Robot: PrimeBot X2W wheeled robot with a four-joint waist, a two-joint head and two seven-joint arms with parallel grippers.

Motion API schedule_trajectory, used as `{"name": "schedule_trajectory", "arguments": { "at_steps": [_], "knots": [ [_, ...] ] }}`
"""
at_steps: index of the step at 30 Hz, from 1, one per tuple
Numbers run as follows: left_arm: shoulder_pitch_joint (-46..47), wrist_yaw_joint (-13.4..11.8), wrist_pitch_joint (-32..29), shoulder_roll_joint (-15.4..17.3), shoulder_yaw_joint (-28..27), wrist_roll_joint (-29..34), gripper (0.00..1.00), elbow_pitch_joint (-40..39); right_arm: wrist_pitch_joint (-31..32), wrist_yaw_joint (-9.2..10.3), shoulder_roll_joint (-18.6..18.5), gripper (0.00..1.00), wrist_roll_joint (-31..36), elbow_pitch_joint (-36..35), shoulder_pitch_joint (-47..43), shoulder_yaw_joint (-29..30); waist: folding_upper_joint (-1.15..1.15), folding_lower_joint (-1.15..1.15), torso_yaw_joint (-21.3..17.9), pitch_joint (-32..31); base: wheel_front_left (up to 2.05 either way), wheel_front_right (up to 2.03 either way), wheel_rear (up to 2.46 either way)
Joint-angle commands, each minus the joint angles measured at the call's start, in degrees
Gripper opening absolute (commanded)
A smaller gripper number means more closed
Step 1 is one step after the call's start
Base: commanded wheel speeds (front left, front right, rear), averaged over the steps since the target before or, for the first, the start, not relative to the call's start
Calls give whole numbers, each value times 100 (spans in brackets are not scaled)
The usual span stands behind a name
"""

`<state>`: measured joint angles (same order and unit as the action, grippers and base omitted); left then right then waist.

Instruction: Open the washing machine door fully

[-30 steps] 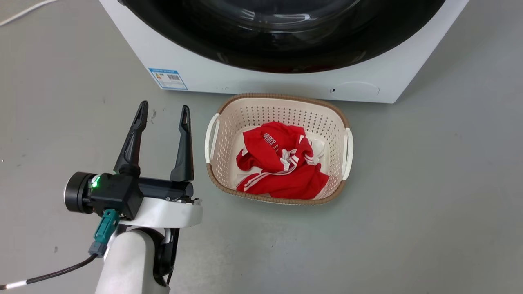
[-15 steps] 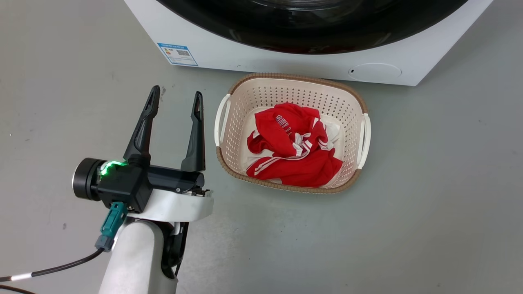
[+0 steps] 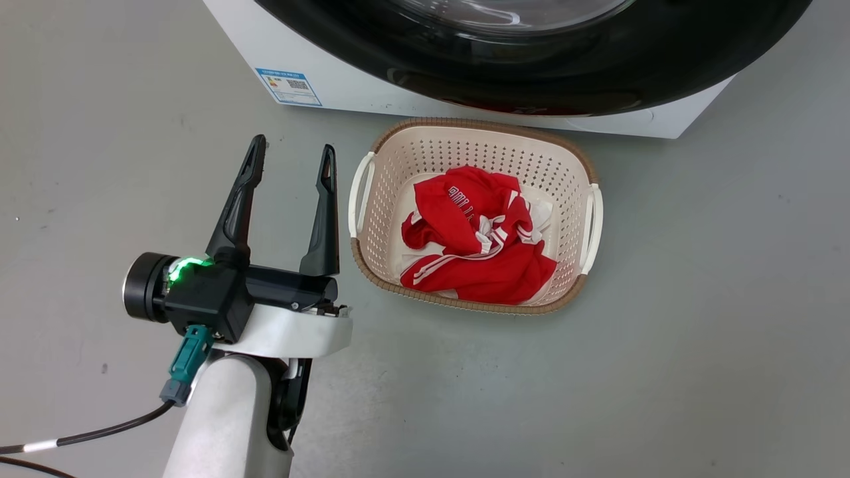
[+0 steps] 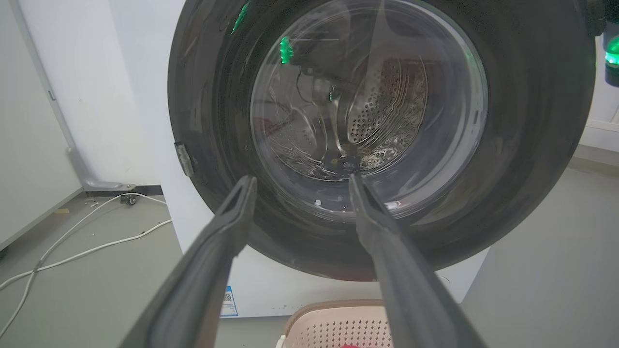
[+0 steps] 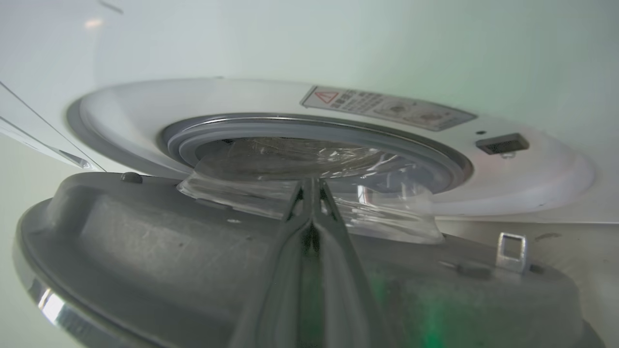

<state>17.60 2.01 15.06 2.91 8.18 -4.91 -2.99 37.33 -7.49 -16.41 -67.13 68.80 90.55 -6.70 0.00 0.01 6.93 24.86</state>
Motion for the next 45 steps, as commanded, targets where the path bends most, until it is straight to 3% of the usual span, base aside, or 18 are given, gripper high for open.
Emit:
{"name": "schedule_trajectory", "arguments": {
  "at_steps": [1, 14, 25, 34, 45],
  "knots": [
    [45, -8, 16, -5, -3, -34, 100, 18, 78, 0, 29, 0, -59, -41, -121, 10, 0, -1, -15, -28, 0, 0, 0],
    [-235, 56, 17, -5, -28, 3, 100, 254, 1272, -1, 386, 0, -422, -878, -1242, -72, 0, -1, -135, -726, 0, 0, 0],
    [-753, 179, 16, -5, -66, 57, 100, 431, 2042, -1, 994, 0, -759, -1918, -2712, -317, 0, -1, -237, -1496, 0, 0, 0],
    [-865, 185, 17, -4, 7, -24, 100, 486, 2309, 0, 1325, 0, -1027, -2765, -3491, -564, 0, -1, -220, -1618, 0, 0, 0],
    [-921, 151, 16, -5, 25, -65, 100, 540, 2221, 0, 1377, 0, -1560, -3535, -4091, -1165, 0, -1, -268, -1747, 0, 0, 0]
  ]
}}
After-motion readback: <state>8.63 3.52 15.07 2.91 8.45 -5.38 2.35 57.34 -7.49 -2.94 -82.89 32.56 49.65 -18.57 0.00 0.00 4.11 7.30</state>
